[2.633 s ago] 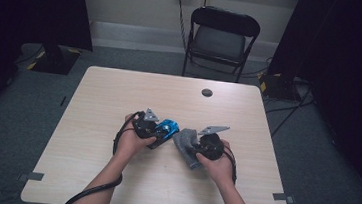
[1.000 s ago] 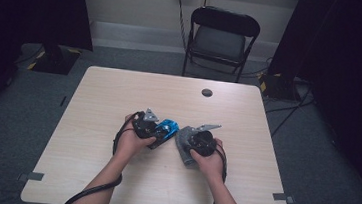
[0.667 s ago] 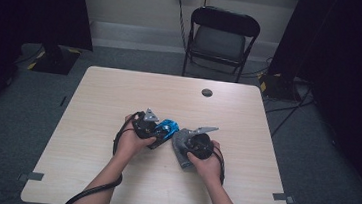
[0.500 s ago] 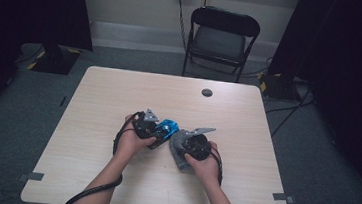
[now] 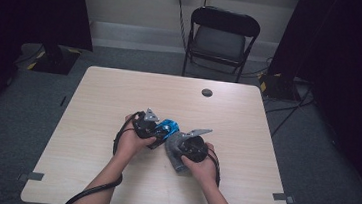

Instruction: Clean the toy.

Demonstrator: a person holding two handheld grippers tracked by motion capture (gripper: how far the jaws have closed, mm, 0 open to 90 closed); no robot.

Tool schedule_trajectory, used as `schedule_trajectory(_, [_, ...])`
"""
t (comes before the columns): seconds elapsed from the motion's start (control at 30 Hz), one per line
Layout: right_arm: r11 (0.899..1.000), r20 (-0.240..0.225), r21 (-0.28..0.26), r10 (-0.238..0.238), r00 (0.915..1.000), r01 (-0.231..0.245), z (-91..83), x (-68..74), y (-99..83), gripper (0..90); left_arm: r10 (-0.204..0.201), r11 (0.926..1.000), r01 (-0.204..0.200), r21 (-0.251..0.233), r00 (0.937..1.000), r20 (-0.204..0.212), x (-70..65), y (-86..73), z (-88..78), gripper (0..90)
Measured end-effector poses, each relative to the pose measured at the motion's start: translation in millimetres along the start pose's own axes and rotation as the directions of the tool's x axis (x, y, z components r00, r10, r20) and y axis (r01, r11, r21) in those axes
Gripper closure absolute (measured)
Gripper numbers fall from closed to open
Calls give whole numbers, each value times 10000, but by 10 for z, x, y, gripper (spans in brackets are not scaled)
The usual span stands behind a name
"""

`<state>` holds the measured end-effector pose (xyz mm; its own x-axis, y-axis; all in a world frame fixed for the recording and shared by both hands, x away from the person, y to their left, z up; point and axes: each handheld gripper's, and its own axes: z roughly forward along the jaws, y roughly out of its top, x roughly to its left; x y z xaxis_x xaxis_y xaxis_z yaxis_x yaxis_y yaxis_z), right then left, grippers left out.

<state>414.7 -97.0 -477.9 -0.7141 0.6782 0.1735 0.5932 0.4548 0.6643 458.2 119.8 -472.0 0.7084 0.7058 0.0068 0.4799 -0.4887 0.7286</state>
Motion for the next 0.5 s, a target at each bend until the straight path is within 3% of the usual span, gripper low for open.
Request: schedule_trajectory(0.5, [9996,-431,86,-283,9987,287,16,116,-16,736,-36,10000,36,-13,10000,10,-5,3,4,450])
